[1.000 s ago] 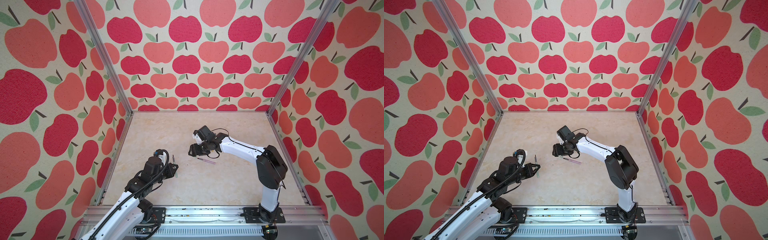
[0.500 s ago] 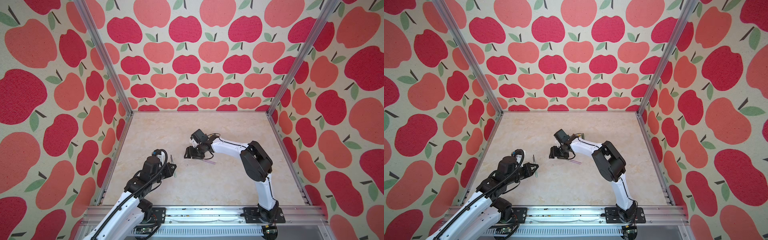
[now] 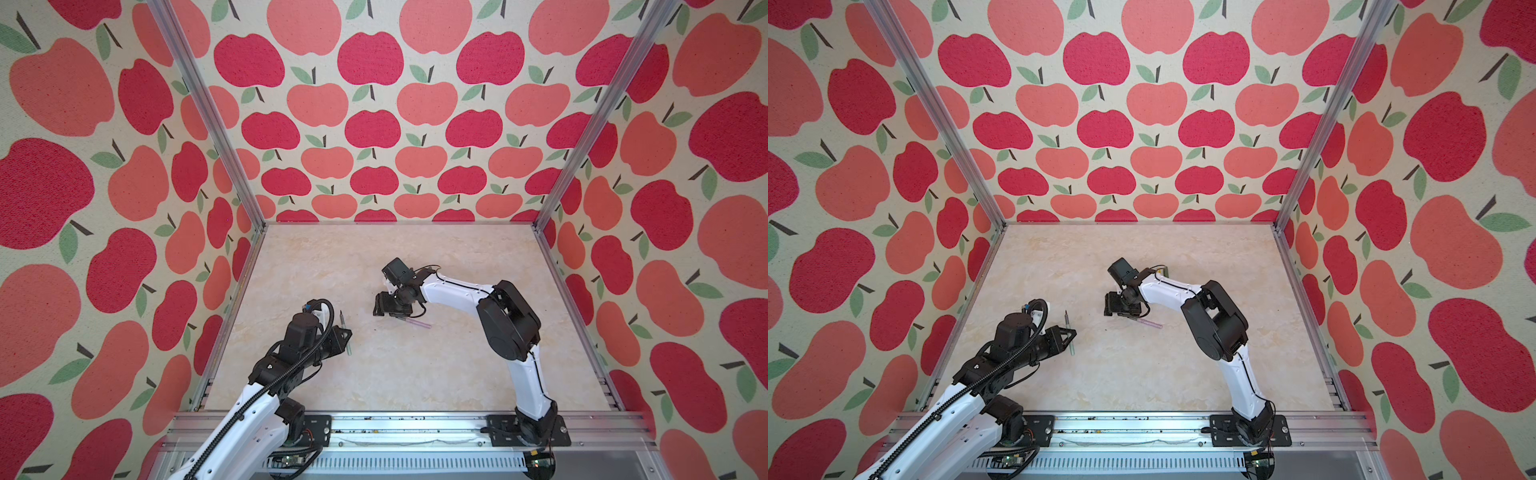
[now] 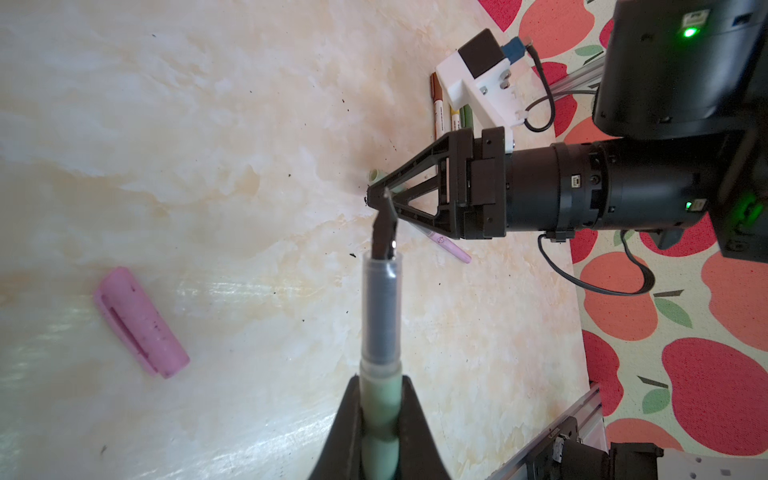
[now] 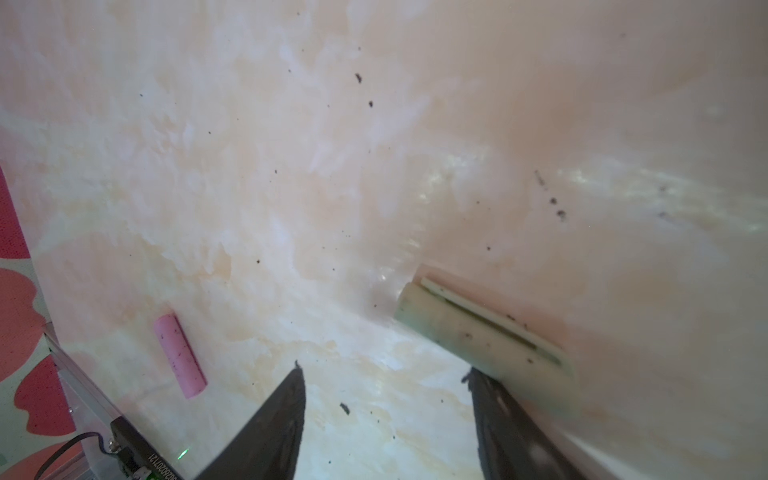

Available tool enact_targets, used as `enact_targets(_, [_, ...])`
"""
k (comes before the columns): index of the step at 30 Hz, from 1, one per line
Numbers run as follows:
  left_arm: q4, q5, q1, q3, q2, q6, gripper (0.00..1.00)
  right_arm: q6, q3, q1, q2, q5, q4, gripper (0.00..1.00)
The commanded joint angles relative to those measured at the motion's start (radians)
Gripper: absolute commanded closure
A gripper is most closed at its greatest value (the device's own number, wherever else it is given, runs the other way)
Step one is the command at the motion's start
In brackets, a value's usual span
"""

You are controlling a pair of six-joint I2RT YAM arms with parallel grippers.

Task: Insert the pens into the pen caps
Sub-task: 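Move the right gripper over the mint cap lying on the table, then lower the right gripper and close it on the mint cap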

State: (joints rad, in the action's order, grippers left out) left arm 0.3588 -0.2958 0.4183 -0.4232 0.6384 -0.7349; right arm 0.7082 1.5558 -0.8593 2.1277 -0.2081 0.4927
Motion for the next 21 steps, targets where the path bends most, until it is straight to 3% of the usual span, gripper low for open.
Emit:
enact_targets(1, [-0.025,-0.016,-0.007,0.010,0.007,0.023,1.00,-0.015,0.018,0.014,0.021,0.060,0.046,0.35])
enact_targets(9, [-0.036,-0.026,-0.009,0.011,0.018,0.021,1.00,-0.064,0.095,0.028,0.080,0.121,0.085,0.37])
enact_targets(21, [-0.038,-0.031,-0.012,0.011,0.012,0.018,1.00,-0.145,0.176,0.018,0.156,0.206,0.171,0.61])
